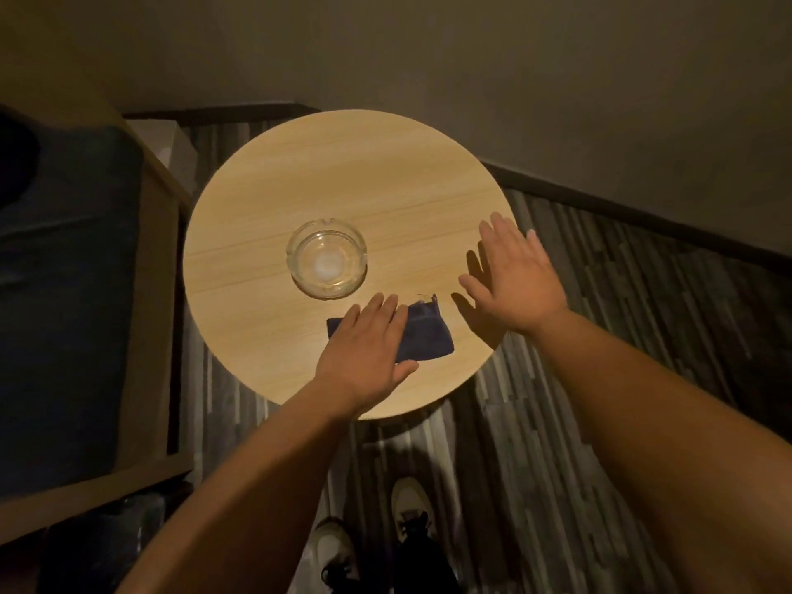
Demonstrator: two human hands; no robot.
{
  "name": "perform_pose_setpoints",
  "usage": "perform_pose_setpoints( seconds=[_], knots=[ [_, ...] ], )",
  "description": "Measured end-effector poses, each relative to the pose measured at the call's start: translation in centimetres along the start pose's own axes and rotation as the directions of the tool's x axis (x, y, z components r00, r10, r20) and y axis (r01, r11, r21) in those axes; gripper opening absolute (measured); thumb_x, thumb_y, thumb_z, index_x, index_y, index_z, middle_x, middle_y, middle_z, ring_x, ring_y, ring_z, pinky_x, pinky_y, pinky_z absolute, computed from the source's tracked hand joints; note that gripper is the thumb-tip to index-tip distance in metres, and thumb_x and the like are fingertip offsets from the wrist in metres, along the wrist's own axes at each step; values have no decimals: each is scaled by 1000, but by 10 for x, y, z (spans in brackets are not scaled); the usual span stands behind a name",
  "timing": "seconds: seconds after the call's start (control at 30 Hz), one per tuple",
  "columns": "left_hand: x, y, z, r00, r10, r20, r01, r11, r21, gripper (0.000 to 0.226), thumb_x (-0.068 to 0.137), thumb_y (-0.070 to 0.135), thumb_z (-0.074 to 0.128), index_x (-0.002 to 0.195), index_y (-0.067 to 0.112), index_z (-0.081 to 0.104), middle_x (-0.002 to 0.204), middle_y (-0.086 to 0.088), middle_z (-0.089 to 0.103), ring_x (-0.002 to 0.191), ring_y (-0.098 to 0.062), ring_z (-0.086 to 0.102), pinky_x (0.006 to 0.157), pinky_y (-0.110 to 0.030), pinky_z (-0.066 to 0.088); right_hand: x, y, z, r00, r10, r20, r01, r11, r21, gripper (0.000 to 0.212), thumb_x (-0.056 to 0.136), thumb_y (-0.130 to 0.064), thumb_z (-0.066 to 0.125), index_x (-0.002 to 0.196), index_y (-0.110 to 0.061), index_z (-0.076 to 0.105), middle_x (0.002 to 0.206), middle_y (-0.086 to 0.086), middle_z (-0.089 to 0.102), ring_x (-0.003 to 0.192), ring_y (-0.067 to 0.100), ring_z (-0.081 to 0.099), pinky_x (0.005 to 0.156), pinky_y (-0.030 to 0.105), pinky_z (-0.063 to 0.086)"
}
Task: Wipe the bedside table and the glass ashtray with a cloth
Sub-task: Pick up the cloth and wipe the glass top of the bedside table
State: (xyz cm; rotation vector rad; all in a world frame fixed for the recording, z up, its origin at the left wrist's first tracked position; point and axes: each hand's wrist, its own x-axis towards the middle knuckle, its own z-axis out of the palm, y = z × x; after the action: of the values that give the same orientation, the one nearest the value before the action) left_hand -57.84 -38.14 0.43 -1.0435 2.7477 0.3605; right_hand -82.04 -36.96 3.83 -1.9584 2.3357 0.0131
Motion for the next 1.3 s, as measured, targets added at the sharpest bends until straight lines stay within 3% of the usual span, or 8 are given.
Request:
perform_pose_setpoints(
  seconds=[0.1, 0.27, 0.47, 0.67, 0.83, 1.0, 1.17, 1.3],
  knots=[
    [1, -3, 4, 1000, 13, -24, -11, 997, 77, 73, 95, 58, 36, 149, 11, 23, 154, -11, 27, 141, -30, 23, 113, -45, 23, -4, 2, 5, 1000, -5, -14, 6, 1000, 25, 76, 90, -54, 45, 149, -16, 16, 159, 8, 17, 146, 24, 13, 118, 48, 8],
    [5, -2, -1, 992, 38, -116, -25, 993, 114, 44, 94, 45, 49, 123, 12, 51, 104, -7, 57, 87, -26, 49, 72, -40, 41, -5, -2, 10, 999, -46, -1, 46, 998, 54, 75, 91, -55, 44, 149, -17, 15, 159, 7, 16, 146, 24, 12, 116, 44, 3],
    [-26, -21, -26, 976, -52, -212, 63, 997, 47, 43, 94, 41, 44, 124, 10, 51, 101, -8, 57, 85, -27, 51, 70, -40, 42, 14, -44, -14, 984, -176, 13, 175, 984, 29, 71, 93, -56, 39, 149, -18, 17, 159, 7, 15, 146, 25, 11, 117, 43, 5],
    [-128, -79, -71, 904, -303, -301, 325, 945, 26, 48, 91, 39, 42, 125, 7, 53, 102, -11, 59, 86, -29, 53, 71, -41, 42, 37, -179, -59, 895, -447, -8, 447, 894, 45, 68, 94, -55, 36, 149, -18, 22, 159, 8, 18, 146, 26, 14, 117, 44, 6],
    [-269, -127, -98, 757, -563, -331, 605, 795, 31, 51, 90, 42, 46, 129, 9, 49, 108, -10, 59, 89, -27, 52, 71, -39, 41, 10, -332, -88, 726, -687, -36, 688, 726, 14, 70, 94, -58, 34, 149, -16, 23, 158, 8, 21, 146, 25, 15, 117, 44, 8],
    [-425, -158, -104, 505, -763, -403, 840, 542, 27, 56, 91, 46, 40, 129, 7, 52, 108, -12, 59, 89, -31, 54, 71, -40, 44, -56, -470, -107, 519, -854, -39, 854, 520, -3, 74, 94, -59, 30, 151, -14, 16, 160, 7, 13, 147, 21, 6, 118, 44, 2],
    [-566, -157, -74, 264, -851, -453, 932, 346, -109, 57, 94, 46, 33, 129, 5, 51, 108, -13, 58, 91, -33, 55, 76, -43, 46, -145, -582, -103, 321, -947, -22, 946, 322, -38, 73, 95, -55, 33, 150, -11, 19, 159, 9, 15, 147, 22, 7, 118, 45, 4],
    [-662, -135, -34, 155, -892, -424, 957, 243, -160, 55, 95, 46, 36, 130, 6, 50, 111, -12, 58, 95, -31, 54, 80, -42, 43, -220, -653, -84, 240, -971, 8, 970, 240, -37, 73, 93, -56, 33, 149, -11, 22, 158, 11, 19, 146, 23, 11, 117, 45, 5]
  ],
)
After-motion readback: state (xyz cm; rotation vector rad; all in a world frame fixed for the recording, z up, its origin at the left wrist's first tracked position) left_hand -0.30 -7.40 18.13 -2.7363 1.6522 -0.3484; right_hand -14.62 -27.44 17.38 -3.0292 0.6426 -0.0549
